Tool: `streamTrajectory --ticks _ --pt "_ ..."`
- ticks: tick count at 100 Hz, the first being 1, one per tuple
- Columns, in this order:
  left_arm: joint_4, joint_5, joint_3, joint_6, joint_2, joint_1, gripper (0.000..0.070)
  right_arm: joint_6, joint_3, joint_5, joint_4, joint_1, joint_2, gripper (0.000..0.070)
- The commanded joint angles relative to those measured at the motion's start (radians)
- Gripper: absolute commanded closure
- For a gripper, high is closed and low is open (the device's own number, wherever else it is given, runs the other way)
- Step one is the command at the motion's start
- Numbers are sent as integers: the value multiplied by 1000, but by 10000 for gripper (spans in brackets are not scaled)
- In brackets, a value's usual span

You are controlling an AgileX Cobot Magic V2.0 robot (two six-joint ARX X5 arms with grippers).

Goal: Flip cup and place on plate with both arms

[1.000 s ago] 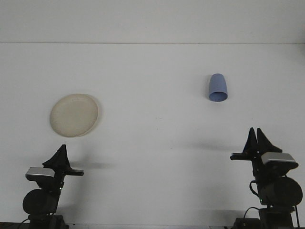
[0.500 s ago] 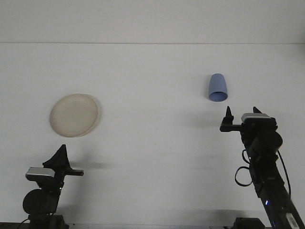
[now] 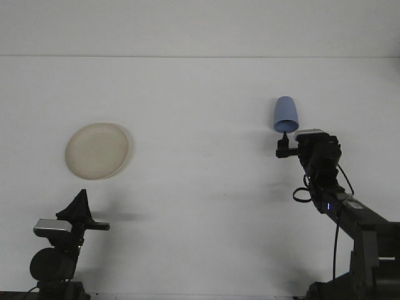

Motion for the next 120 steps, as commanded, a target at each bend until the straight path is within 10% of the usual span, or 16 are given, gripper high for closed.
streamTrajectory --ticks 1,48,75,120 --pt "11 -3 -19 -2 -1 1 687 -40 62 2 16 -5 72 59" --pt "11 -3 -19 -2 -1 1 687 -91 337 0 12 -47 361 133" --pt "11 -3 -19 -2 -1 1 687 -94 364 -85 13 -46 393 700" --pt "11 -3 -19 -2 -1 1 687 7 364 -129 -77 -56 232 700"
